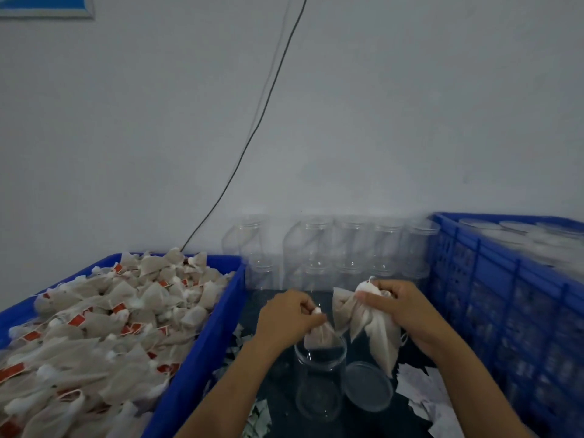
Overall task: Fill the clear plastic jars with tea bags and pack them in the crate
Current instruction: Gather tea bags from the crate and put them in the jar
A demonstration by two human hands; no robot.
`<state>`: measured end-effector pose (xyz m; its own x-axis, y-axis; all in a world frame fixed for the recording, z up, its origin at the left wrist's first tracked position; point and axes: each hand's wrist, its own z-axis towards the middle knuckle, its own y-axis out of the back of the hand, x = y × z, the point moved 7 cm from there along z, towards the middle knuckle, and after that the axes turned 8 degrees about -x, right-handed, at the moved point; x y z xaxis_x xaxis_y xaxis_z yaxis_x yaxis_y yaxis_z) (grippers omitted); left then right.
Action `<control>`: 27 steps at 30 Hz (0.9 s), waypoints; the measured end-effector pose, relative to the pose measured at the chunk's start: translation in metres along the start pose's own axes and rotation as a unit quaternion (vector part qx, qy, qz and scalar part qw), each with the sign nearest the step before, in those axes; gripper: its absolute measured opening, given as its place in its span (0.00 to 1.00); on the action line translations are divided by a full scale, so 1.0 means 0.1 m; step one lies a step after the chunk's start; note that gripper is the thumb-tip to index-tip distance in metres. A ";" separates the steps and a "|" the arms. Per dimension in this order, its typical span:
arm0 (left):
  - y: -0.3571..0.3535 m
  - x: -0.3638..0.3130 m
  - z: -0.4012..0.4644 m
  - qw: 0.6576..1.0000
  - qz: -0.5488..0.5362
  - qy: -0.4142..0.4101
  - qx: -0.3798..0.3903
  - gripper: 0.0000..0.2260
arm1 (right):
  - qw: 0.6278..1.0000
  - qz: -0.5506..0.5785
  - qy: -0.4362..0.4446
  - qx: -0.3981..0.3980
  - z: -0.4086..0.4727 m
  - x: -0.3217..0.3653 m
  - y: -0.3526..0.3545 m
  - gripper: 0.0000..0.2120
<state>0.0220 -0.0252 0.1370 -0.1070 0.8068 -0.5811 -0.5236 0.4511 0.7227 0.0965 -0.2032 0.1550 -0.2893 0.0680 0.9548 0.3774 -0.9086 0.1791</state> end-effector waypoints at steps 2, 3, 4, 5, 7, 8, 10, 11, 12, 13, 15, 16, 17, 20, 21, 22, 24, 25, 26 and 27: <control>-0.11 0.04 -0.06 0.999 0.036 -0.004 0.021 0.08 | 1.000 0.008 -0.014 0.008 -0.02 -0.09 0.00 0.08; -0.15 0.05 -0.09 0.998 0.056 -0.009 0.037 0.08 | 1.000 0.012 -0.016 0.009 -0.02 -0.12 0.00 0.08; -0.18 0.06 -0.11 0.996 0.073 -0.016 0.051 0.08 | 1.000 0.016 -0.016 0.008 -0.02 -0.14 -0.01 0.07; -0.19 0.07 -0.12 0.995 0.082 -0.025 0.056 0.07 | 1.000 0.019 -0.016 0.008 -0.02 -0.16 -0.03 0.07; -0.15 0.06 -0.10 0.997 0.055 -0.049 0.029 0.07 | 1.000 0.021 -0.013 0.012 -0.01 -0.19 -0.06 0.07; -0.10 0.03 -0.09 0.998 0.013 -0.065 0.010 0.11 | 1.000 0.021 -0.010 0.014 0.00 -0.19 -0.07 0.08; -0.06 -0.04 -0.08 0.988 -0.117 -0.102 0.020 0.17 | 1.000 0.019 -0.003 0.021 0.01 -0.17 -0.11 0.09; -0.08 -0.11 -0.10 0.976 -0.173 -0.122 0.052 0.17 | 0.999 0.020 0.001 0.026 0.01 -0.14 -0.13 0.10; -0.10 -0.17 -0.13 0.966 -0.203 -0.136 0.080 0.17 | 0.999 0.022 0.007 0.033 0.02 -0.12 -0.16 0.11; -0.13 -0.21 -0.15 0.963 -0.208 -0.146 0.088 0.18 | 0.999 0.023 0.012 0.039 0.02 -0.09 -0.18 0.11; -0.15 -0.22 -0.12 0.970 -0.177 -0.160 0.040 0.19 | 0.999 0.025 0.017 0.044 0.02 -0.07 -0.22 0.10; -0.14 -0.21 -0.11 0.973 -0.166 -0.163 0.003 0.18 | 0.999 0.025 0.019 0.043 0.01 -0.07 -0.23 0.09; -0.13 -0.21 -0.10 0.972 -0.171 -0.160 -0.025 0.17 | 0.999 0.023 0.023 0.040 0.01 -0.07 -0.24 0.08; -0.14 -0.16 -0.07 0.964 -0.211 -0.149 -0.059 0.10 | 0.999 0.013 0.033 0.033 0.00 -0.08 -0.27 0.09; -0.15 -0.13 -0.06 0.963 -0.216 -0.145 -0.070 0.07 | 0.999 0.008 0.034 0.030 0.00 -0.09 -0.28 0.11; -0.15 -0.10 -0.06 0.962 -0.221 -0.139 -0.082 0.06 | 0.999 0.000 0.035 0.025 0.00 -0.11 -0.29 0.12; -0.16 -0.06 -0.06 0.962 -0.227 -0.119 -0.094 0.05 | 0.999 -0.013 0.038 0.012 0.01 -0.13 -0.29 0.15; -0.16 -0.04 -0.07 0.963 -0.228 -0.107 -0.097 0.07 | 0.999 -0.018 0.039 0.005 0.01 -0.15 -0.29 0.15; -0.16 -0.02 -0.07 0.964 -0.227 -0.097 -0.100 0.08 | 0.999 -0.024 0.039 -0.001 0.01 -0.16 -0.28 0.15; -0.16 0.01 -0.08 0.966 -0.219 -0.090 -0.107 0.08 | 0.999 -0.031 0.038 -0.007 0.01 -0.17 -0.28 0.15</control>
<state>0.0238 -0.0349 0.1220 0.3034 0.6178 -0.7254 -0.6502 0.6907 0.3163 0.0918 -0.1784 0.1340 -0.3786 0.0929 0.9209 0.3451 -0.9090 0.2336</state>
